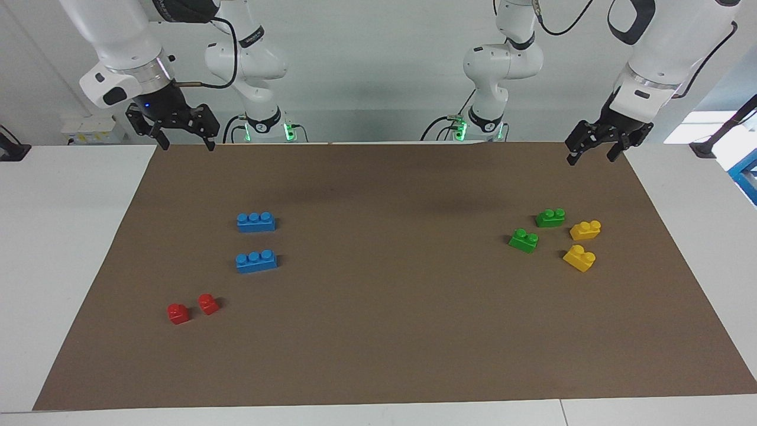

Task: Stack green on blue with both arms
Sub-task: 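Move the left gripper toward the green bricks near it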

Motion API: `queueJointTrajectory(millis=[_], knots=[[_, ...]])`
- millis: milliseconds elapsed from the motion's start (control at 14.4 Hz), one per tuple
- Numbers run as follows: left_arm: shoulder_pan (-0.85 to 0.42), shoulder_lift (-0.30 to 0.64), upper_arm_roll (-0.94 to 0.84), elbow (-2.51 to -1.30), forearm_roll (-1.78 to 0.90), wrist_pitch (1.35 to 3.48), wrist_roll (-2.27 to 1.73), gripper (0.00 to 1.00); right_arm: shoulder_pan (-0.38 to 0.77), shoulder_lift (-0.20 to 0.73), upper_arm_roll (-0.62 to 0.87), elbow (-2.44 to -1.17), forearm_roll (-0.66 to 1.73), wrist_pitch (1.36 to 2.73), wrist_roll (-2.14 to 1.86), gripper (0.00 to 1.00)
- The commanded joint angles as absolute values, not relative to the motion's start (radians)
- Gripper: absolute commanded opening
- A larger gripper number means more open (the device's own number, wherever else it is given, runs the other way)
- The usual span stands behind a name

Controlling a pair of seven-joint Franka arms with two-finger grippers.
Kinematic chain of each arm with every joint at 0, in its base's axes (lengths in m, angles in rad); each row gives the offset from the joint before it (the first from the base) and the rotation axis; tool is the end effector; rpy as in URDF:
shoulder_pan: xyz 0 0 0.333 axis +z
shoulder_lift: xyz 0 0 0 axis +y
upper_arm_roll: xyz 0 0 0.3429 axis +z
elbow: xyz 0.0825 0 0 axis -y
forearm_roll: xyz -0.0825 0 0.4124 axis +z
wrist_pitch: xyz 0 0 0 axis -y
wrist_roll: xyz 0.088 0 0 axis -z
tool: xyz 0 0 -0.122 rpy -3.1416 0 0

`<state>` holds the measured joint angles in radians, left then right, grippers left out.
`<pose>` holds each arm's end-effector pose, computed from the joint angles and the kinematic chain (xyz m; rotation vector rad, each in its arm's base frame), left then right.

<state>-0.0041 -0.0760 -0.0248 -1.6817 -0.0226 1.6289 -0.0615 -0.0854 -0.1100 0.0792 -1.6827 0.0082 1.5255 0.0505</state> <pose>0.5617 -0.0194 0.6293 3.1192 0.0526 0.0347 0.5392 0.0001 0.6384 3.1379 -0.0898 -0.0746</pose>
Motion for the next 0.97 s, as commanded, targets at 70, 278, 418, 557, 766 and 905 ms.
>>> queueJointTrajectory(millis=[70,278,418,557,766,905], knots=[[-0.020,-0.078,-0.014,-1.666,-0.008,1.611,-0.071,1.00,-0.095,-0.126,0.084,-1.698,0.000,1.520,0.061,1.00],[-0.021,-0.078,-0.014,-1.666,-0.009,1.609,-0.072,1.00,-0.095,-0.126,0.084,-1.698,0.000,1.520,0.061,1.00],[-0.020,-0.078,-0.014,-1.666,-0.009,1.611,-0.072,1.00,-0.095,-0.126,0.084,-1.698,0.000,1.520,0.061,1.00],[-0.021,-0.080,-0.014,-1.670,-0.009,1.615,-0.080,1.00,-0.095,-0.126,0.084,-1.698,0.000,1.520,0.061,1.00],[-0.021,-0.081,-0.014,-1.677,-0.011,1.621,-0.147,1.00,-0.095,-0.126,0.084,-1.698,0.000,1.520,0.061,1.00],[-0.023,-0.092,-0.017,-1.700,-0.011,1.647,-0.303,1.00,-0.095,-0.126,0.084,-1.698,0.000,1.520,0.061,1.00]])
